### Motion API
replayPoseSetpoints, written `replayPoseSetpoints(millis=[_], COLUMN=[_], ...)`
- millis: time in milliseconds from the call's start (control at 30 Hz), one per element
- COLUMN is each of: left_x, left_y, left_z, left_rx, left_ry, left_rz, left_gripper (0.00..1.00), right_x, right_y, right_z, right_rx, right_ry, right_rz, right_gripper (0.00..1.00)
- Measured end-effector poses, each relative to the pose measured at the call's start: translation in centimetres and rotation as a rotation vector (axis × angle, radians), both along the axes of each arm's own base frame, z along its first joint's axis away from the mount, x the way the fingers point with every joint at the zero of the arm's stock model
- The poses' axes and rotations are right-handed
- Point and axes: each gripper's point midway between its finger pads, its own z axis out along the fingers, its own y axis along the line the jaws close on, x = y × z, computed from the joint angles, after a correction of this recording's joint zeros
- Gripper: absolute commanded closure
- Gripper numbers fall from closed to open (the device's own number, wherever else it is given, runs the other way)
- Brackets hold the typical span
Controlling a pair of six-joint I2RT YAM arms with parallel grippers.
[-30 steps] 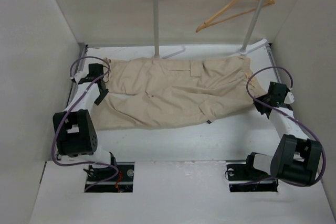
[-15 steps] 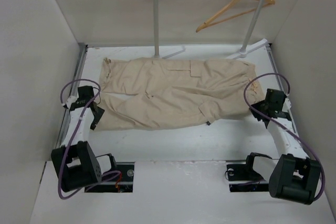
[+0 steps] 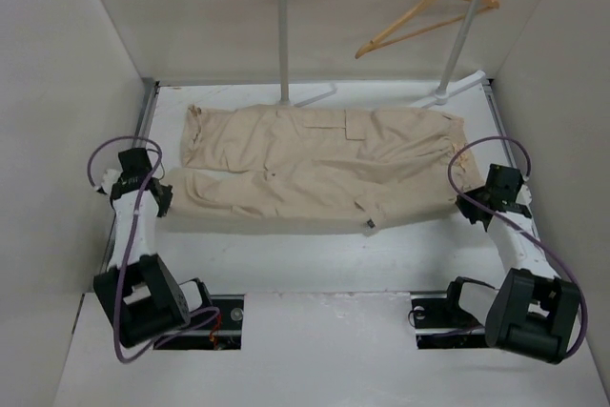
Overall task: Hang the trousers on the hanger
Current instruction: Flatten out the trousers at the center of the board.
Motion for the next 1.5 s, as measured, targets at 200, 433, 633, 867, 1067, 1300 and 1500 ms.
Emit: replayPoseSetpoints(millis=[200,433,633,867,1067,1300,1500], left_x=[0.7,-7.9,-8.1,0.4,8.2,17.9,20.4], left_y=[1.1,0.9,1.3,-0.7,-4.5,-4.8,-4.3], left_z=[10.0,0.6,2.0,10.0,7.2,3.4,1.7], left_rx=[0.145,0.076,0.099,0.276,0.293,0.432,0.505], left_ry=[-0.225,0.145,0.174,-0.079,0.032,0.159,0.233], left_rz=[0.03,0.14,0.15,-0.073,-0.3,-0.51,-0.611], left_gripper=[1.0,0.73,0.53,0.52,0.53,0.48,0.45], right_x=[-0.4,-3.1,-5.9,-5.8,-4.5,-4.1,-4.2], right_y=[0.0,0.1,0.3,-0.8,-1.2,2.1,5.2], right_z=[1.0,2.0,1.1,4.6,7.9,5.6,4.4], right_rx=[0.014,0.015,0.0,-0.146,-0.221,-0.178,-0.131], right_ry=[-0.028,-0.035,0.044,0.041,-0.042,-0.049,-0.063], right_rz=[-0.012,-0.038,-0.051,-0.018,0.008,0.165,0.3], right_gripper=[1.0,1.0,0.52,0.29,0.66,0.87,0.48])
